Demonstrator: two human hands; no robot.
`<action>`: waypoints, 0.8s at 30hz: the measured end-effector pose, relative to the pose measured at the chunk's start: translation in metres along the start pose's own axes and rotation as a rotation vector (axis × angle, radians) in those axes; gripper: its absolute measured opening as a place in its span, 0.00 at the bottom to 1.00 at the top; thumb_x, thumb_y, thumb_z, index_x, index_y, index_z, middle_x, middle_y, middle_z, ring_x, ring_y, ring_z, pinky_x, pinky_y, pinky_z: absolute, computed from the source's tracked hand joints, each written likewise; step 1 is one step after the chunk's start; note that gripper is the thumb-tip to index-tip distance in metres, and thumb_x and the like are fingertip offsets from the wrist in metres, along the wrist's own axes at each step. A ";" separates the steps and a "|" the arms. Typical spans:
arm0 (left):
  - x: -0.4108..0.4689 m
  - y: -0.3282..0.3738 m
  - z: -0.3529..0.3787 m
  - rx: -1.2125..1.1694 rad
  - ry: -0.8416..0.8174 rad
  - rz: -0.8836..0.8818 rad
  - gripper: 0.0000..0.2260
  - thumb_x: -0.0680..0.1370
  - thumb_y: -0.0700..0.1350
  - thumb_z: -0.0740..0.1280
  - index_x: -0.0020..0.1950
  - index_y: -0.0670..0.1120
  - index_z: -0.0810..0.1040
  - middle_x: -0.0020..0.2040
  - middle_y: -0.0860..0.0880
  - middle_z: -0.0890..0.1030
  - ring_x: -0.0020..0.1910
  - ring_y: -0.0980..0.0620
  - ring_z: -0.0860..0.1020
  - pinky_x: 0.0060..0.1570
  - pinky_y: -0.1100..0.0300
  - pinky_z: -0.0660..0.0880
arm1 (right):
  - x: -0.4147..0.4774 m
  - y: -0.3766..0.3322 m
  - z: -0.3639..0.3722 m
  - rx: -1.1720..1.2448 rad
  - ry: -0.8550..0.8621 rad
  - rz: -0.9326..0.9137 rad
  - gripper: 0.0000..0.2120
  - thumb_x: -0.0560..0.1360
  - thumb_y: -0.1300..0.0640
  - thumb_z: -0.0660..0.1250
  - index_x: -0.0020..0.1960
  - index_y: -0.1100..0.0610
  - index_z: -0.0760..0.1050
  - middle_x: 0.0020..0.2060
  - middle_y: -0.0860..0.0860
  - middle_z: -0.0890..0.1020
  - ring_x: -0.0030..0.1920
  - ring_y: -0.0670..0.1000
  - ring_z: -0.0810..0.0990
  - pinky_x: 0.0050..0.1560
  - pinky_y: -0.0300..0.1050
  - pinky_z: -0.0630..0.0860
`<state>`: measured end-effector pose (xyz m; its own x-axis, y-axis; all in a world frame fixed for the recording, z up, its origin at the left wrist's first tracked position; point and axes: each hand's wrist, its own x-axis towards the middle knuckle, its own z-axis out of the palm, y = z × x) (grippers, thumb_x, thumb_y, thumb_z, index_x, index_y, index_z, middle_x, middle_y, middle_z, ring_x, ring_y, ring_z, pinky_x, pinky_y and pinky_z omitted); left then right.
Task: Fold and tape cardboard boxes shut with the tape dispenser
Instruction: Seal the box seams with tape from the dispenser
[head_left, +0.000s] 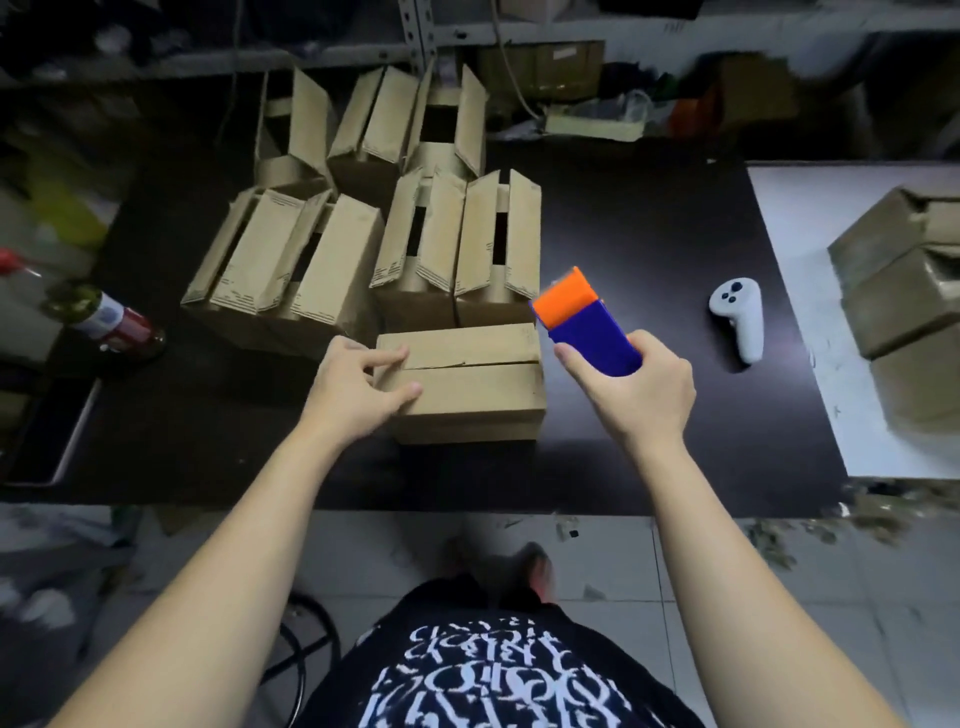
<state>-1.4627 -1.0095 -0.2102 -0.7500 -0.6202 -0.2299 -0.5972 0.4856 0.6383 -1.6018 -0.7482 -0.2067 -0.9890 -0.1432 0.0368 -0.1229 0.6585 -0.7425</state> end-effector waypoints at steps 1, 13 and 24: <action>0.003 0.004 -0.004 0.061 0.001 0.009 0.23 0.69 0.54 0.81 0.63 0.55 0.83 0.59 0.52 0.71 0.57 0.50 0.77 0.61 0.51 0.76 | 0.002 -0.007 -0.001 0.027 -0.024 -0.060 0.26 0.64 0.30 0.77 0.44 0.51 0.76 0.37 0.44 0.80 0.37 0.46 0.78 0.34 0.37 0.68; 0.006 0.074 -0.076 -0.745 -0.187 0.340 0.12 0.78 0.45 0.67 0.60 0.50 0.83 0.55 0.49 0.85 0.56 0.51 0.82 0.50 0.59 0.78 | 0.009 -0.071 0.006 0.100 -0.113 -0.729 0.25 0.61 0.42 0.84 0.42 0.51 0.71 0.34 0.40 0.74 0.34 0.44 0.69 0.38 0.32 0.63; 0.013 0.062 -0.091 -0.689 -0.284 0.600 0.08 0.76 0.38 0.72 0.50 0.49 0.87 0.50 0.45 0.83 0.52 0.47 0.81 0.46 0.53 0.80 | 0.006 -0.073 0.024 -0.108 0.054 -1.007 0.21 0.72 0.40 0.76 0.44 0.58 0.77 0.43 0.53 0.85 0.43 0.54 0.82 0.52 0.48 0.75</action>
<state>-1.4837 -1.0436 -0.1063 -0.9717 -0.1693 0.1649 0.1403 0.1485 0.9789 -1.5964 -0.8150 -0.1680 -0.4236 -0.6365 0.6445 -0.9056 0.3142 -0.2850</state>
